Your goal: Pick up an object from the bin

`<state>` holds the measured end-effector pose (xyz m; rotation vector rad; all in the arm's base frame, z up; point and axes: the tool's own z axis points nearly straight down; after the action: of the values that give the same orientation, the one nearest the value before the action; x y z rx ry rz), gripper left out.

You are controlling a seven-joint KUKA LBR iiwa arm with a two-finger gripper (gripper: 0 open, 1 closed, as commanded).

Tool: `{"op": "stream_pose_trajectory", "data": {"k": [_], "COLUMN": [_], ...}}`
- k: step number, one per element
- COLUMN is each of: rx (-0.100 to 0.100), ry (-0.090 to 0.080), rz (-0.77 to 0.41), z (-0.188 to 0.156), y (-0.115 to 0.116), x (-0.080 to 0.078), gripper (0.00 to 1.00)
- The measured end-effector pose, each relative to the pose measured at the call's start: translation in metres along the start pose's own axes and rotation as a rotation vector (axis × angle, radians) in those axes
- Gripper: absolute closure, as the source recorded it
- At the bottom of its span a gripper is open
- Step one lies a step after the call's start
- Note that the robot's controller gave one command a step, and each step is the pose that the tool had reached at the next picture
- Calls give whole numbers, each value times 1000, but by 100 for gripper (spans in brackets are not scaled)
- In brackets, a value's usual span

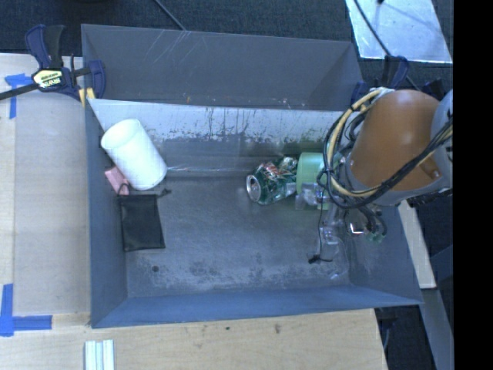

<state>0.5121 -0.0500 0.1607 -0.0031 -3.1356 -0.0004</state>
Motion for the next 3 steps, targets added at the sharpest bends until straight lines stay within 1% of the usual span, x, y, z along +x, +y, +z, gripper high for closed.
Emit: {"op": "stream_pose_trajectory", "data": {"k": [1, 2, 3], "rx": [1, 3, 1], "ry": [-9, -20, -6], "rz": [-2, -196, -546], "z": [-4, 41, 38], "y": [0, -39, -54], "x": [-2, -35, -58], "gripper": [0, 0, 0]}}
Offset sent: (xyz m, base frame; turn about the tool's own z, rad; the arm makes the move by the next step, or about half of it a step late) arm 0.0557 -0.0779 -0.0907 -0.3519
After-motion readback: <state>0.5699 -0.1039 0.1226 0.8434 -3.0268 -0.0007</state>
